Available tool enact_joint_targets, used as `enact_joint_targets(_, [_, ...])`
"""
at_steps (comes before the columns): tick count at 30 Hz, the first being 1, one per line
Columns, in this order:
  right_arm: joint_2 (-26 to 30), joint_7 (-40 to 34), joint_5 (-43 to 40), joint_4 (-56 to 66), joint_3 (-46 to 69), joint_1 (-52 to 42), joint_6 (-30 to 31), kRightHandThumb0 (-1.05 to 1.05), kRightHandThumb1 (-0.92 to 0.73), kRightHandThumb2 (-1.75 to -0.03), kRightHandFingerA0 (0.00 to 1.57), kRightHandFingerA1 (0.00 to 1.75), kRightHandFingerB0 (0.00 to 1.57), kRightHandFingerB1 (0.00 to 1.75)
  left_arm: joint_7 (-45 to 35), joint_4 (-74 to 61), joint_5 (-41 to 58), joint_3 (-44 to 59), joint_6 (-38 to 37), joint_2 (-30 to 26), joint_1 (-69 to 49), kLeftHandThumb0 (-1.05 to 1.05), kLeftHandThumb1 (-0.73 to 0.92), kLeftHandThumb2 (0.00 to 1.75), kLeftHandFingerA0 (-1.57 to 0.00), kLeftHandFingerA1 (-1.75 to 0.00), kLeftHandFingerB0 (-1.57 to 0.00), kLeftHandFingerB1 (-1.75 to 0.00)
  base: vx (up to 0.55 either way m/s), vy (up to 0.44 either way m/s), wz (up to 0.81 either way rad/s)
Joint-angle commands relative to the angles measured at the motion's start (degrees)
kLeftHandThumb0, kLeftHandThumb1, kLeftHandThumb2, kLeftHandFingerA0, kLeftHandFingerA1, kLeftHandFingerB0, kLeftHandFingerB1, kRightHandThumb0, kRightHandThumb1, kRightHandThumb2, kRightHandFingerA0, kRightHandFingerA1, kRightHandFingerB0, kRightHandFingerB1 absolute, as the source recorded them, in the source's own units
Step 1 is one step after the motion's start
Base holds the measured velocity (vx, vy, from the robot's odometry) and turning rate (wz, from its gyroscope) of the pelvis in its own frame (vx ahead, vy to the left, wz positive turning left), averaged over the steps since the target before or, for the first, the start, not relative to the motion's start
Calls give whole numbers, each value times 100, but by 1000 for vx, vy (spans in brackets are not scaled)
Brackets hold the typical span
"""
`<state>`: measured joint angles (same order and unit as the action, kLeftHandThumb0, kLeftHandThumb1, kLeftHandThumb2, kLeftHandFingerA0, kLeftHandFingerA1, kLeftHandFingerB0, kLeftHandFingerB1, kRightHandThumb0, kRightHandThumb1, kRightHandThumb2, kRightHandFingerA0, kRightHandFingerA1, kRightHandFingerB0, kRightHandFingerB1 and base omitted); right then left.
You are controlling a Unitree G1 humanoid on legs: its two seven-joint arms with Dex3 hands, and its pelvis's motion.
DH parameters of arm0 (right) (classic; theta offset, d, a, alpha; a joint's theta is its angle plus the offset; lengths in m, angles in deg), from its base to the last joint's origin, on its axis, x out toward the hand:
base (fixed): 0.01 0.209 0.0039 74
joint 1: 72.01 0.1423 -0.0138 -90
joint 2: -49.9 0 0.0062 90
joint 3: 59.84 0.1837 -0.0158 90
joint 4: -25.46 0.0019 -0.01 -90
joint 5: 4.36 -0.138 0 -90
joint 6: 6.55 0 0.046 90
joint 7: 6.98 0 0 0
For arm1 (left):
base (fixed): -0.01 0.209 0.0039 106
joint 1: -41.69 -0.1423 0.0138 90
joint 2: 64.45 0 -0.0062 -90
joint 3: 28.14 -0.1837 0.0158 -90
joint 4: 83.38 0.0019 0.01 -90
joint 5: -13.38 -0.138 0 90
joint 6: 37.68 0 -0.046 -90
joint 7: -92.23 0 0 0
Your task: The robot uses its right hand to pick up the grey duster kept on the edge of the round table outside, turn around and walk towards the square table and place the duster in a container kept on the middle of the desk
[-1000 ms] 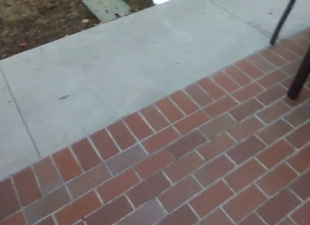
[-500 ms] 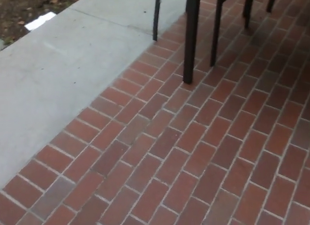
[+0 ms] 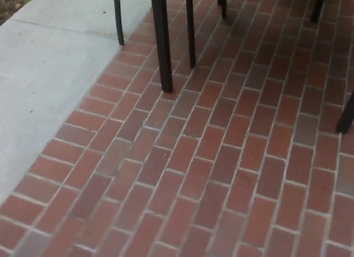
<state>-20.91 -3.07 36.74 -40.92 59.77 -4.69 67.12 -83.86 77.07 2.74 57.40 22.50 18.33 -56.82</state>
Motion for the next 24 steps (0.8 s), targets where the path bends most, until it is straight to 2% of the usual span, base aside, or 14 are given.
enact_joint_targets(1, [53, -57, -23, 34, 59, 23, 7, -17, -52, -84, 94, 159, 88, 112, 39, 10, -69, 19, -308, -52, 5, -43, 64, 58, -85, -80, -85, -62, 115, -127, -15])
enact_joint_targets(11, [89, -38, -32, 36, 44, 51, 15, -17, -52, -84, 94, 159, 88, 112, 45, 17, -84, 54, -323, -26, -22, -43, 64, 58, -85, -80, -85, -62, 129, -88, -29])
enact_joint_targets(24, [91, -56, -39, 17, 53, 39, 15, -17, -52, -84, 94, 159, 88, 112, 42, 21, -114, 66, -322, -27, 5, -43, 64, 58, -85, -80, -85, -62, 219, 49, -10])
